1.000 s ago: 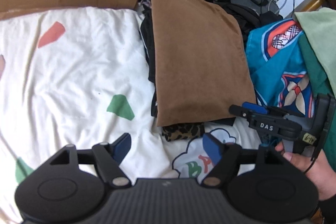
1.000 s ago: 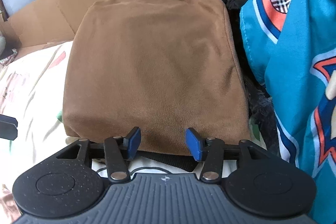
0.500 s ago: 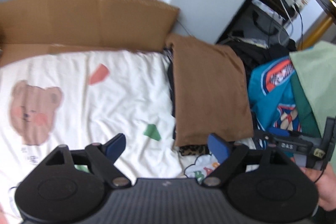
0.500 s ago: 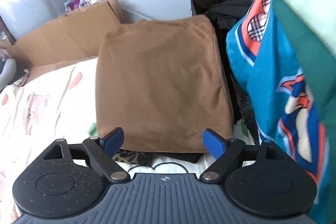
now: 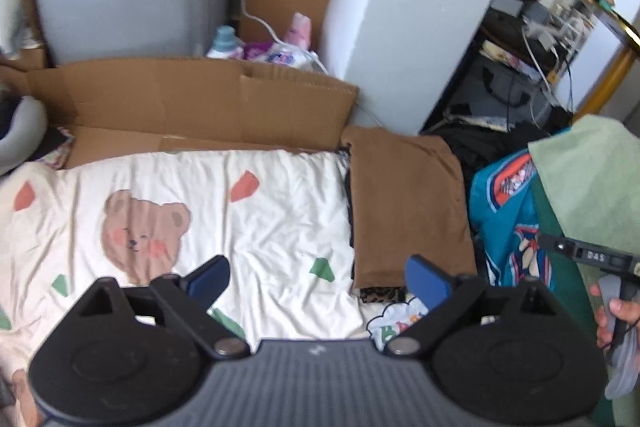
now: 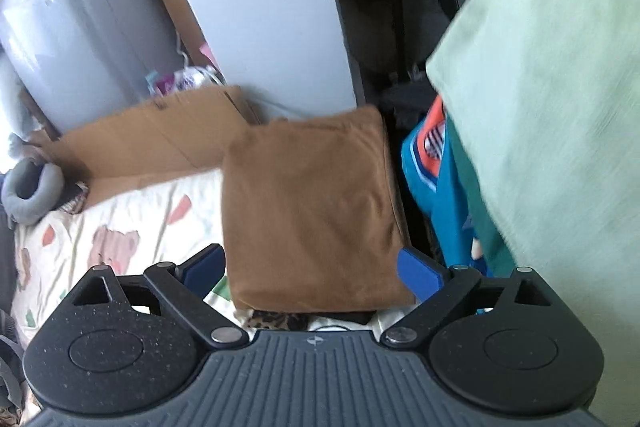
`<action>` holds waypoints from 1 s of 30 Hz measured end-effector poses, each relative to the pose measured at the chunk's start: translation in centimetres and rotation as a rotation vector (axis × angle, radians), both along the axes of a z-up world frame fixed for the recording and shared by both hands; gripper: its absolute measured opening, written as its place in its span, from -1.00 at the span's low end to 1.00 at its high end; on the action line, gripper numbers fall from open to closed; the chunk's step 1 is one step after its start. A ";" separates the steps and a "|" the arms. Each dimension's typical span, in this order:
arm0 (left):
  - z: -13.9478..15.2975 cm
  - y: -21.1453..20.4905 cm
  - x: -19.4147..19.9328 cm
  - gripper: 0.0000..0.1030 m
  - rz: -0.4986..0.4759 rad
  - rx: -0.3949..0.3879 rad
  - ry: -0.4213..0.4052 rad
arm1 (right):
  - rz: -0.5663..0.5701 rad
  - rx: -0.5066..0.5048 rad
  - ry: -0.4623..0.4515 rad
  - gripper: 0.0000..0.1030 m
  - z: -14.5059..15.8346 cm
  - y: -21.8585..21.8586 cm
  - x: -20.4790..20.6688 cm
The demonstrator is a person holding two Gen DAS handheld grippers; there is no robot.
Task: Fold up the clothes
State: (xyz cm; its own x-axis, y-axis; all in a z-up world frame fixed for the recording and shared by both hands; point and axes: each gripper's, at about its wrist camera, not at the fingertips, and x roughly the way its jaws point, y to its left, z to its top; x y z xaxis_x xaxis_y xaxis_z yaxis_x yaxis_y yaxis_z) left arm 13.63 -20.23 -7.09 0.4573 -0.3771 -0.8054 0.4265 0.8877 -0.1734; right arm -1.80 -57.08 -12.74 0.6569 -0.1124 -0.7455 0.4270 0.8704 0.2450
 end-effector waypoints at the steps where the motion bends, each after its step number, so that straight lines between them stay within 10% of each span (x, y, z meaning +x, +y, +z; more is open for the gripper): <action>1: 0.6 0.4 -0.2 0.86 0.016 -0.009 0.001 | 0.002 -0.001 -0.005 0.87 0.7 0.1 -0.2; 30: 14.5 26.5 -9.1 0.93 0.515 -0.037 -0.156 | 0.098 -0.030 -0.155 0.95 11.8 2.4 -1.6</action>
State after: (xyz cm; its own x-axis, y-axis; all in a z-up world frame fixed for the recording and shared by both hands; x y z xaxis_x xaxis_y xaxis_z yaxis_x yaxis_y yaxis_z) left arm 4.52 6.24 7.43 0.7033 -0.0990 -0.7040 -0.0393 0.9833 -0.1776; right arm -3.45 -54.71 -0.90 0.7723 -0.0629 -0.6321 0.2993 0.9137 0.2749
